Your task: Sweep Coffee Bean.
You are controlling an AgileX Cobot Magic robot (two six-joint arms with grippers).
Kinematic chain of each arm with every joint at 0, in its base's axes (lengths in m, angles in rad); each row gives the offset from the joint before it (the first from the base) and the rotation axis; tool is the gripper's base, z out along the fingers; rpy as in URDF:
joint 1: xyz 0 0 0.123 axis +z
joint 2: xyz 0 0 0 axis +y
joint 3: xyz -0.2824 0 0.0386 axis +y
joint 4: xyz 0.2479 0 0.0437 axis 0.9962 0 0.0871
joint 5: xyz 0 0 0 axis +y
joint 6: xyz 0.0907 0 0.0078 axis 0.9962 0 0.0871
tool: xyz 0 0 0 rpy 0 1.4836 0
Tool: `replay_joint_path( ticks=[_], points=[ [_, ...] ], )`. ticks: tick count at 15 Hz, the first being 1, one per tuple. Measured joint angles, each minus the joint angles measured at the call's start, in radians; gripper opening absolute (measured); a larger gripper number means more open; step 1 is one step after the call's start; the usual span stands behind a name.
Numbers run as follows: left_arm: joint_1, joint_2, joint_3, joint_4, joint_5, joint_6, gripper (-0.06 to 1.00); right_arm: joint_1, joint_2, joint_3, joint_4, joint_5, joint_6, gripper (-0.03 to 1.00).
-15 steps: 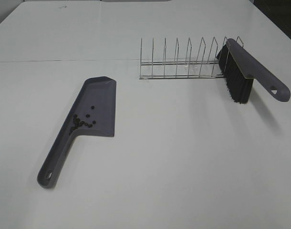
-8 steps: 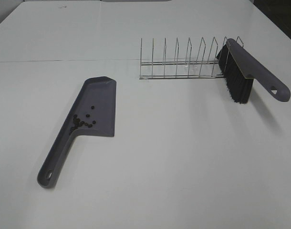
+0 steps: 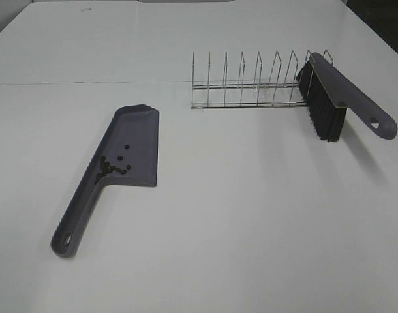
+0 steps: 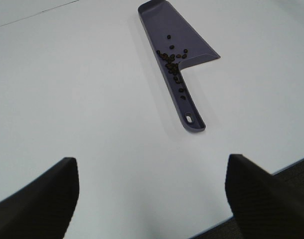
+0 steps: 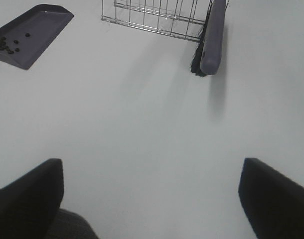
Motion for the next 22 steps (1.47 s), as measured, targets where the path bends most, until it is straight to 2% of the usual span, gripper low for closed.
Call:
replay_joint_path(
  ticks=[6,8,11,13,17,22],
  points=[
    [0.001,0.000,0.000,0.000,0.000,0.000,0.74,0.000,0.000,0.000,0.000,0.000,0.000,0.80],
    [0.049,-0.003,0.000,0.000,-0.001,0.000,0.74,0.000,0.000,0.000,0.000,0.000,0.000,0.80],
    [0.225,-0.010,0.000,0.000,-0.001,0.000,0.74,0.000,0.000,0.000,0.000,0.000,0.000,0.80],
    [0.314,-0.019,0.002,0.000,-0.003,0.000,0.74,-0.010,0.000,0.000,0.001,0.000,0.000,0.80],
    [0.333,-0.139,0.002,0.001,-0.004,0.000,0.74,-0.087,0.000,0.000,0.003,0.001,0.000,0.80],
    [0.333,-0.165,0.002,0.003,-0.004,0.000,0.74,-0.092,-0.030,0.000,0.004,0.001,0.000,0.80]
  ],
)
